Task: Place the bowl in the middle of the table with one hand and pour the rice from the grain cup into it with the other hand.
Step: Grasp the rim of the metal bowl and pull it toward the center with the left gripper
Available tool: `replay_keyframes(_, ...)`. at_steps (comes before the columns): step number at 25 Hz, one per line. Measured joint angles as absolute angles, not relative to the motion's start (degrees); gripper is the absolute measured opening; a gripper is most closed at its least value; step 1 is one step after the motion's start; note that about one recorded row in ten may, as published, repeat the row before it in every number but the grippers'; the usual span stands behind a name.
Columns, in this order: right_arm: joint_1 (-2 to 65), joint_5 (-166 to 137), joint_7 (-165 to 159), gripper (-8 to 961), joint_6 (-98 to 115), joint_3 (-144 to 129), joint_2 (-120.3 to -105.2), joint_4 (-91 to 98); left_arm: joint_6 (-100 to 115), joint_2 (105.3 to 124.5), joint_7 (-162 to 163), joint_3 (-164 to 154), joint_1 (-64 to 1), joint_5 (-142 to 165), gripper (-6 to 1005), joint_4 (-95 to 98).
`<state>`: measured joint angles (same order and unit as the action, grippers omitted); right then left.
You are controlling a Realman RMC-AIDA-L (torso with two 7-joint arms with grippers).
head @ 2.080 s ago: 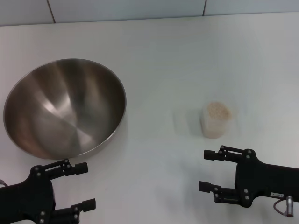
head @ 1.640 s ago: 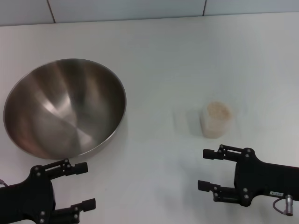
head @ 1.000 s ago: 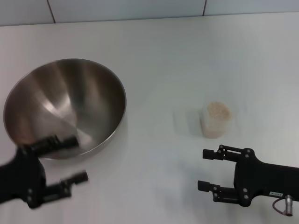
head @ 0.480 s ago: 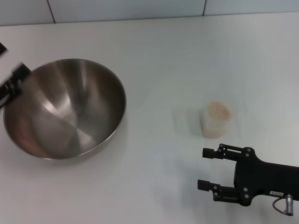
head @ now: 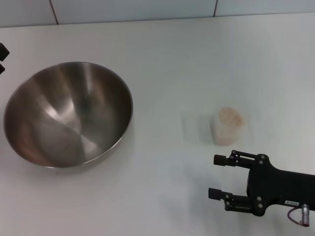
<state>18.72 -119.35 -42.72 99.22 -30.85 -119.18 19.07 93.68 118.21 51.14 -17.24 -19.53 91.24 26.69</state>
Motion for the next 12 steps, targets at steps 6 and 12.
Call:
replay_keyframes(6,18.8,-119.3,-42.3,720,98.9,-30.9,-119.18,19.1,88.5,118.13,54.4,-20.1,-20.3,92.6,682,29.6)
replay_keyframes(12,18.9,-119.3,-41.4,721,98.9,-30.8,-119.23,18.8,78.2,118.22,70.4,-33.5,-20.0,97.2,675,42.2)
